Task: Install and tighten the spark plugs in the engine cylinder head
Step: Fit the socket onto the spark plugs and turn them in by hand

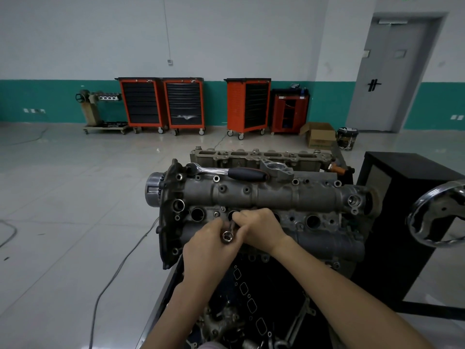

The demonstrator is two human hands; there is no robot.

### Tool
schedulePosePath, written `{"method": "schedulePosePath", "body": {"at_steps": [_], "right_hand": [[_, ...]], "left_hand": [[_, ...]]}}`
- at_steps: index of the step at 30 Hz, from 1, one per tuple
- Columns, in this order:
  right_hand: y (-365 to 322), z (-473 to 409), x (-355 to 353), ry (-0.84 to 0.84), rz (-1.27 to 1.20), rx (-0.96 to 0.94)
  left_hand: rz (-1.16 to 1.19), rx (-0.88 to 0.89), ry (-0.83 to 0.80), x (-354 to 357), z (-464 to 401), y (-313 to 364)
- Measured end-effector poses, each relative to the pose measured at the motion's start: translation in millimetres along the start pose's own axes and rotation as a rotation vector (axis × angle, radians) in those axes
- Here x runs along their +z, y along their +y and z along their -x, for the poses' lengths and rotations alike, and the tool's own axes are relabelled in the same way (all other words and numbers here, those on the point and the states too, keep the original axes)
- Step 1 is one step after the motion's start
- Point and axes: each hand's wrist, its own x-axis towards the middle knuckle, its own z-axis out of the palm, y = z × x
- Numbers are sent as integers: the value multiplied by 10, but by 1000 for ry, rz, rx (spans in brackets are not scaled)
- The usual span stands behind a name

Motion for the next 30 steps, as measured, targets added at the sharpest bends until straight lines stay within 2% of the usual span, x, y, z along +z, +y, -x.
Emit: {"method": "schedulePosePath", "body": {"at_steps": [6, 10, 17, 21, 24, 30], "right_hand": [[-24, -14, -29, -27, -29, 63], [-68, -16, -50, -72, -82, 100], [-45, -6, -27, -62, -32, 83], [-29, -9, -33, -65, 5, 61], [-58, -10, -42, -70, -9, 89], [-88, -20, -39, -79, -38, 99]], "left_hand": [[-6, 50, 70, 65, 5, -23], [22, 51, 59, 62, -5, -32], [30, 104, -4, 53, -3, -25], [-39, 59, -22, 15, -17, -49], [-129, 116, 5, 20, -5, -37], [25, 115, -45, 20, -17, -26]]}}
